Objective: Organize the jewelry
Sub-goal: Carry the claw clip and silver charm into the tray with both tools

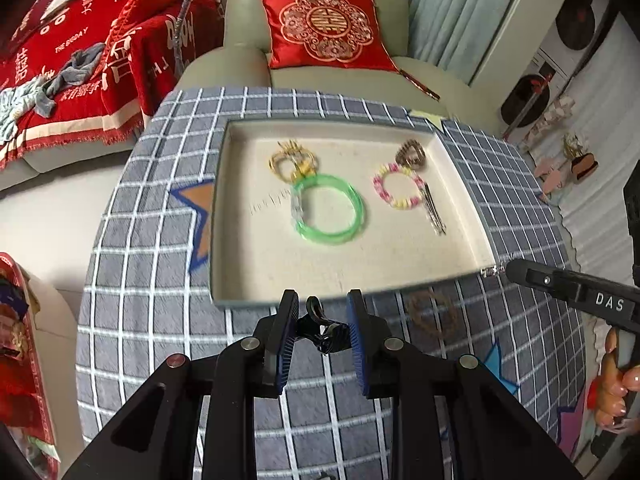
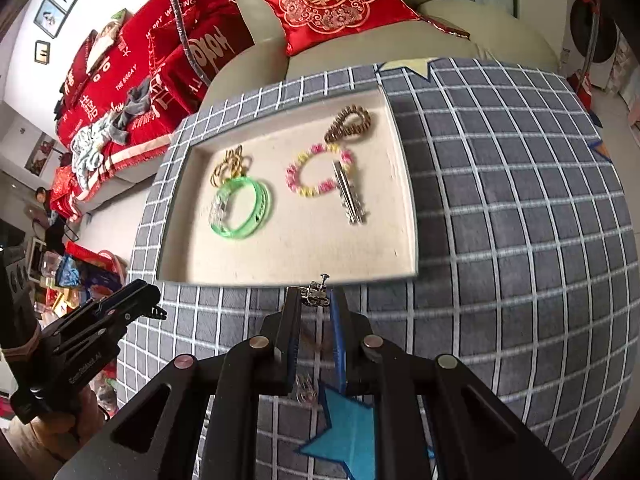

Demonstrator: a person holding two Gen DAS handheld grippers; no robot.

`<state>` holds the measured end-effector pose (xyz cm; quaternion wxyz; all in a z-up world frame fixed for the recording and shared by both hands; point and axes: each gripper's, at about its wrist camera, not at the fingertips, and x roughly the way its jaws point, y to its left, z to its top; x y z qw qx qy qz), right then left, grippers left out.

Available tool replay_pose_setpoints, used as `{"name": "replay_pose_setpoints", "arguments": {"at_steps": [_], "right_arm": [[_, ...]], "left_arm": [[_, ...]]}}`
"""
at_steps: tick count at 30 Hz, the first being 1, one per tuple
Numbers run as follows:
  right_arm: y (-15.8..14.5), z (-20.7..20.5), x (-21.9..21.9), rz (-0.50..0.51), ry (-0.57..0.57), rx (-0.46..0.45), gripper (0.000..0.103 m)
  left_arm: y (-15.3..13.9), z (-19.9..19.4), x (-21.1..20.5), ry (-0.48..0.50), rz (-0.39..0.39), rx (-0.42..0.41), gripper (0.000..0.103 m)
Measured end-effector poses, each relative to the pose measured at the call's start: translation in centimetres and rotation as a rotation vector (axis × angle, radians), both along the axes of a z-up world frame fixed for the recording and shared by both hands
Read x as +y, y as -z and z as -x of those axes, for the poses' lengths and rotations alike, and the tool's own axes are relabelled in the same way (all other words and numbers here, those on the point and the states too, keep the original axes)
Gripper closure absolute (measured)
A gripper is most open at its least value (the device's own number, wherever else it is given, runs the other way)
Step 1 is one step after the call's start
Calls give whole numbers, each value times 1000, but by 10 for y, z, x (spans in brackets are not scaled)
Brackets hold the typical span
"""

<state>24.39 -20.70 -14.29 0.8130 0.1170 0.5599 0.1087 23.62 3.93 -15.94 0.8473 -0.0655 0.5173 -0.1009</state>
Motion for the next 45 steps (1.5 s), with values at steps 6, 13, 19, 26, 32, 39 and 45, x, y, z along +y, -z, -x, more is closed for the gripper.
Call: {"name": "replay_pose_setpoints", "arguments": {"at_steps": [6, 13, 19, 26, 32, 39, 45], "right_arm": [[3, -20, 8, 5, -11, -10, 87], [14, -43, 17, -9, -14, 1, 87], [26, -58, 21, -17, -20, 15, 87], [47, -72, 24, -18, -29, 49, 87], [66, -85, 20, 3, -15, 66, 87], [71, -97, 19, 26, -21, 51, 88], [75, -96, 22, 42, -32, 63, 87]], "left_arm": [[1, -28, 6, -15, -6, -14, 63], [18, -54, 4, -12, -39, 12, 63], [36, -64, 1, -13, -65, 48, 63], [56, -78, -2, -24, -100, 92, 63], [67, -91, -1, -56, -116, 106, 63], [76, -103, -4, -69, -161, 97, 63], [75, -105, -11, -67, -190, 84, 63]]}}
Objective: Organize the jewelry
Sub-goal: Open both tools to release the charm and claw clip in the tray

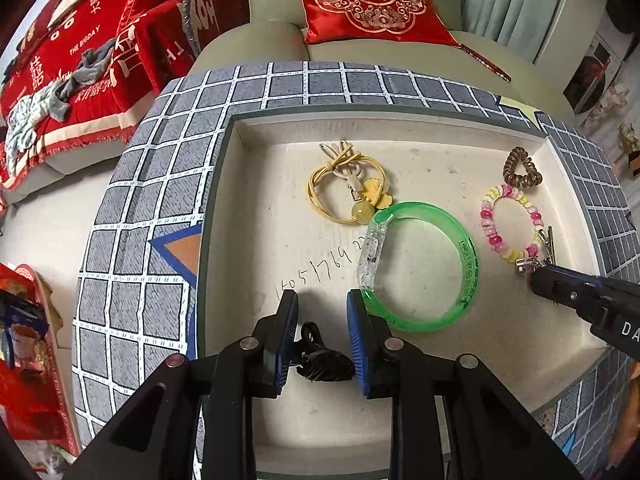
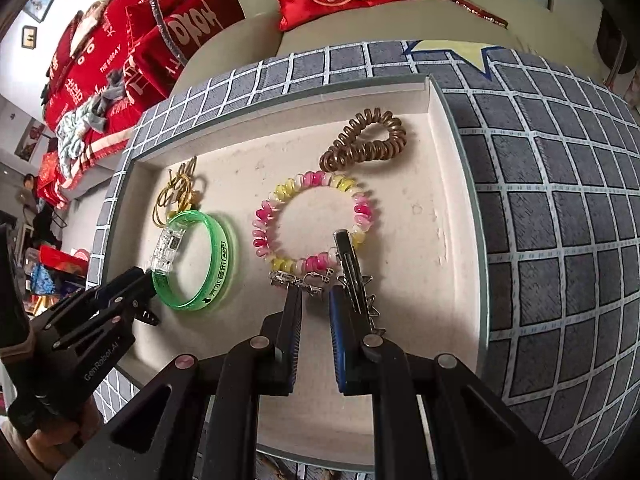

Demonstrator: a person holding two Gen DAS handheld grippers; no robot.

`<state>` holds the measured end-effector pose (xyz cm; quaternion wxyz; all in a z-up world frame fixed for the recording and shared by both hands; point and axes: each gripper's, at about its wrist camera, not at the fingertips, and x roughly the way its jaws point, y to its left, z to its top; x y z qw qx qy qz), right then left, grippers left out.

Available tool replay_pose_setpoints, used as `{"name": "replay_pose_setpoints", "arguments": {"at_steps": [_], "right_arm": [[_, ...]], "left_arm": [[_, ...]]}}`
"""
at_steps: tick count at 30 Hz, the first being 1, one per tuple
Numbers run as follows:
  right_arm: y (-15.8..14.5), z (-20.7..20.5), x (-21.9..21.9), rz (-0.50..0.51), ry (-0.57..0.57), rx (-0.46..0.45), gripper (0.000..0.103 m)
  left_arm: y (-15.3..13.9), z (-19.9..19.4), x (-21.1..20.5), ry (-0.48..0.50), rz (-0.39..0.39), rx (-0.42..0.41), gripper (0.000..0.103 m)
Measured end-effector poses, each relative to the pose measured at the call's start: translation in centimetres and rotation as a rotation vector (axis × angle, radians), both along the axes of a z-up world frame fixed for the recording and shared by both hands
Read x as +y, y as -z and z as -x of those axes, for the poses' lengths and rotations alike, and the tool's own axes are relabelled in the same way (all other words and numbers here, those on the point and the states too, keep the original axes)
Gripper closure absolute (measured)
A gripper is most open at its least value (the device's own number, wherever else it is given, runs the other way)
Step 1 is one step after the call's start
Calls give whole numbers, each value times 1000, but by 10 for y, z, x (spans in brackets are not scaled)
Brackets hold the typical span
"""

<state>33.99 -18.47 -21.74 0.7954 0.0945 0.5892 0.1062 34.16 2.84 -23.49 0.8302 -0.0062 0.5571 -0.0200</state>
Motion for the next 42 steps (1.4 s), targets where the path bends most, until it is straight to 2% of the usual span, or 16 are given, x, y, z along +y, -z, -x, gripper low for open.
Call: {"name": "replay_pose_setpoints", "arguments": {"at_steps": [6, 7, 10, 16, 19, 25, 27, 28, 30, 42], "right_arm": [[0, 1, -1, -12, 3, 17, 86], [0, 2, -2, -17, 5, 19, 81], [-4, 6, -5, -42, 15, 16, 46], [-19, 16, -11, -85, 39, -5, 44], [-25, 22, -12, -91, 48, -12, 40], [-32, 38, -18, -93, 63, -19, 40], [-34, 43, -20, -94, 72, -19, 40], [-35, 45, -22, -95, 75, -20, 40], [-38, 48, -23, -91, 79, -24, 40], [-45, 60, -23, -84, 84, -36, 40]], "left_arm": [[-1, 1, -3, 3, -17, 5, 62], [-1, 1, -4, 4, -22, 6, 62], [-1, 2, -6, 9, -27, 10, 62], [-4, 6, -8, 10, -45, 5, 62], [-7, 7, -9, 12, -46, -2, 62], [-13, 10, -10, 18, -50, -22, 62], [-16, 11, -9, 15, -57, -33, 31], [-19, 13, -9, 5, -58, -55, 7], [-26, 17, -8, 6, -55, -93, 6], [-34, 22, -11, 25, -54, -90, 6]]}}
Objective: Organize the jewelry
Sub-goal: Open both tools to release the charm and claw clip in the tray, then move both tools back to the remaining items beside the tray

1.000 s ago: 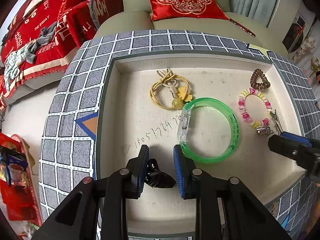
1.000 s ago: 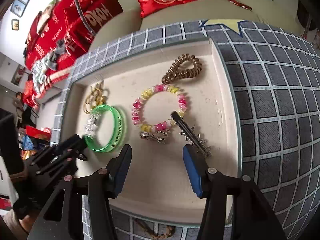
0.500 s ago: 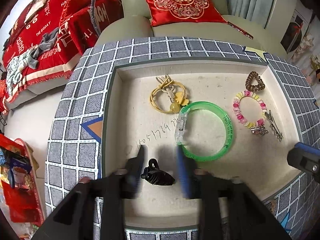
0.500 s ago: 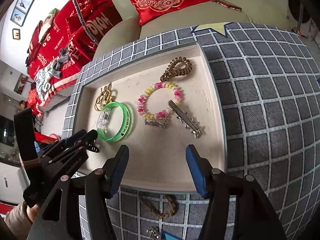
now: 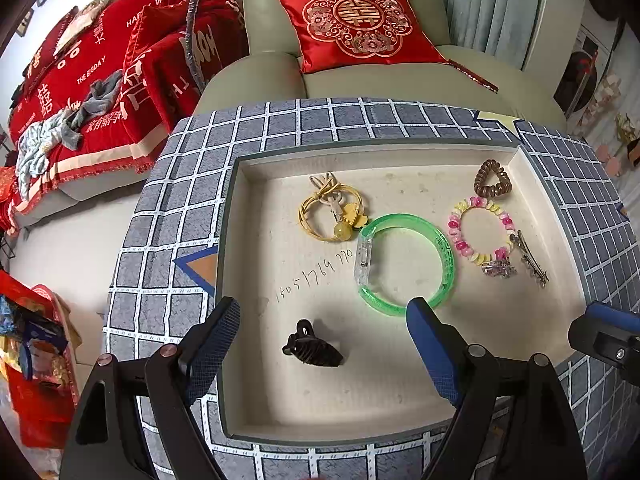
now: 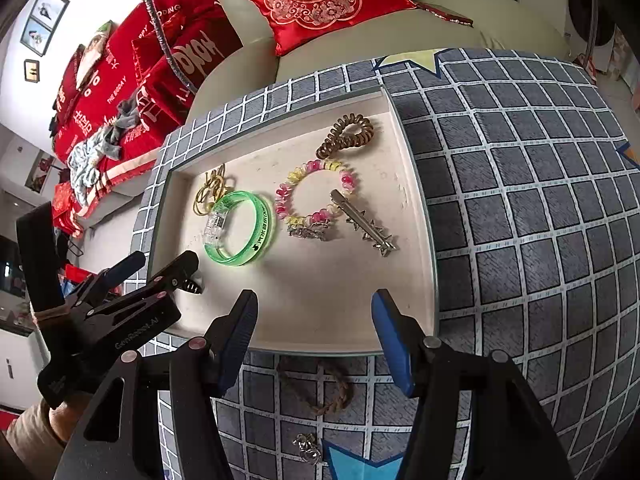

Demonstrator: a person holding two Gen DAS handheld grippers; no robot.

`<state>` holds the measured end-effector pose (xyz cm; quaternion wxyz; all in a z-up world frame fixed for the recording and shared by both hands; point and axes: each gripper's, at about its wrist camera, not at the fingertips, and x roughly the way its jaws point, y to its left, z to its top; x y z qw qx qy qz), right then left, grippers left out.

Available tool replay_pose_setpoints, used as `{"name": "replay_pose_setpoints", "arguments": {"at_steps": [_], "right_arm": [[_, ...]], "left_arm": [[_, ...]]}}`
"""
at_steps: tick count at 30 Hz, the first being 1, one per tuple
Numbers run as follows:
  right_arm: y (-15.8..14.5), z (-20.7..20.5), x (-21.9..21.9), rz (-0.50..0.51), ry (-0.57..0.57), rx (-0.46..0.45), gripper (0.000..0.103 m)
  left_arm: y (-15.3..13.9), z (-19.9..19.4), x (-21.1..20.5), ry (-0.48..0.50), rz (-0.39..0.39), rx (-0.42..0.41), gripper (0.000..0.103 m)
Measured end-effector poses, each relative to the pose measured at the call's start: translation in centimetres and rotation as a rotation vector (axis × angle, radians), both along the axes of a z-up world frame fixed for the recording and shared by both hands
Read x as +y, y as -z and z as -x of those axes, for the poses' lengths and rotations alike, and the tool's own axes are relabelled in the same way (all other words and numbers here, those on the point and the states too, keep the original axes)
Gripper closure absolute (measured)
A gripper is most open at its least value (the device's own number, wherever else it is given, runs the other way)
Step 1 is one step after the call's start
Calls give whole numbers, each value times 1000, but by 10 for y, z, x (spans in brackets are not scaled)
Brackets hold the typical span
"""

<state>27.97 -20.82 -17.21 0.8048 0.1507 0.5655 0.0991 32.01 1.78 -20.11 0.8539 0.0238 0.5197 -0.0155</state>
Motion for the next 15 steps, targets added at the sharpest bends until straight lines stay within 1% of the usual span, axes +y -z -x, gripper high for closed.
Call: {"name": "replay_pose_setpoints", "arguments": {"at_steps": [1, 2, 3, 5, 10, 11, 13, 15], "right_arm": [[0, 0, 0, -2, 0, -1, 40], [-1, 1, 0, -4, 1, -2, 39], [-2, 1, 0, -7, 1, -4, 38], [-4, 3, 1, -14, -1, -11, 26], [-13, 10, 3, -10, 6, -51, 20], [-16, 13, 2, -17, 10, -67, 15], [-21, 17, 3, -18, 11, -98, 0], [-24, 21, 5, -17, 7, -122, 0]], "left_arm": [[0, 1, 0, -1, -3, -1, 5], [0, 2, 1, -3, -6, 2, 0], [-1, 3, 2, -9, -9, -5, 0], [-4, 6, 3, -8, -4, -10, 0], [-8, 13, 3, 2, -8, -9, 0], [-8, 14, 3, 4, -6, -9, 0], [-10, 17, 2, 12, -3, -6, 0], [-11, 20, 2, 20, -1, -3, 0]]}}
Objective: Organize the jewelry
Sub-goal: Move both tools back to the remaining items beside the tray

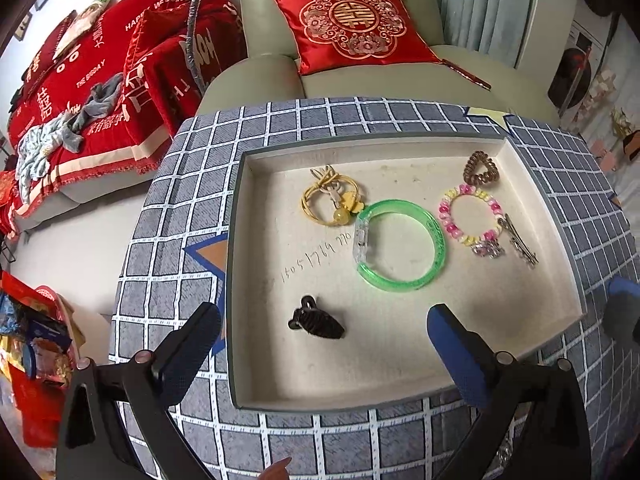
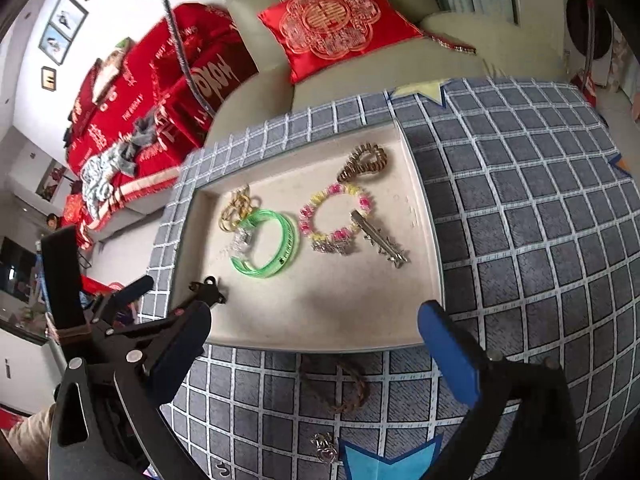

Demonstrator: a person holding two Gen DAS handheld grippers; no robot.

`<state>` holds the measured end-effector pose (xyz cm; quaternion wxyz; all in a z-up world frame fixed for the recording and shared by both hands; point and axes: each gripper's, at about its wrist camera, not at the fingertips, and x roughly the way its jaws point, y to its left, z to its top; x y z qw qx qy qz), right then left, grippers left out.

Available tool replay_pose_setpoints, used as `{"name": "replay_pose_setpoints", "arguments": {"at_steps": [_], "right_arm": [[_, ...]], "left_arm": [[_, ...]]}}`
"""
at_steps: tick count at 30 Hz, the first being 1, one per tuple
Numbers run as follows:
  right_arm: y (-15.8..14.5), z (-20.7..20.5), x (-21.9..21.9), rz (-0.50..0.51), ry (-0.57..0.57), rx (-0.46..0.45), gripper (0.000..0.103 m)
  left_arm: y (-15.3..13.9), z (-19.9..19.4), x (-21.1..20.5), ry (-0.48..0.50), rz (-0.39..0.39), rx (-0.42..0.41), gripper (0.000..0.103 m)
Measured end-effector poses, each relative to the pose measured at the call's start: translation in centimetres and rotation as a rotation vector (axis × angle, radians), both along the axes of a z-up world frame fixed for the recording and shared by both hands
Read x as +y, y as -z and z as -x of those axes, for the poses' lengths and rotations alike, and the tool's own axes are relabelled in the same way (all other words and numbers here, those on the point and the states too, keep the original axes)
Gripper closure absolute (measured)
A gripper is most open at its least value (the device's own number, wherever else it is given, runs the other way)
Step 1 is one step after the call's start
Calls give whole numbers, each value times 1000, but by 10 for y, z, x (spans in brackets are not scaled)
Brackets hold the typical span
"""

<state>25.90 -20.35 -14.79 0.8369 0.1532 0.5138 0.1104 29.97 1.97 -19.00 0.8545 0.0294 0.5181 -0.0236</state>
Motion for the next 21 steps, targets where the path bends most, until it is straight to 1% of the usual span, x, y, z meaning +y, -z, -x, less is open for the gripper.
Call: {"name": "replay_pose_setpoints", "arguments": {"at_steps": [1, 5, 9, 12, 16, 21], "right_arm": [[-1, 2, 1, 3, -6, -3, 0], [0, 8, 2, 11, -35, 40, 0], [3, 22, -7, 1, -28, 74, 0], [10, 33, -13, 9, -24, 106, 0], [24, 43, -21, 36, -10, 156, 0], [41, 42, -25, 78, -5, 207, 0]], "left_arm": [[-1, 2, 0, 6, 1, 1, 0], [-3, 15, 0, 18, -13, 3, 0], [-4, 34, 5, 14, 13, 15, 0], [1, 50, 7, 17, 13, 30, 0], [14, 73, 6, 36, 43, 88, 0], [27, 103, -2, 41, 79, 141, 0]]}}
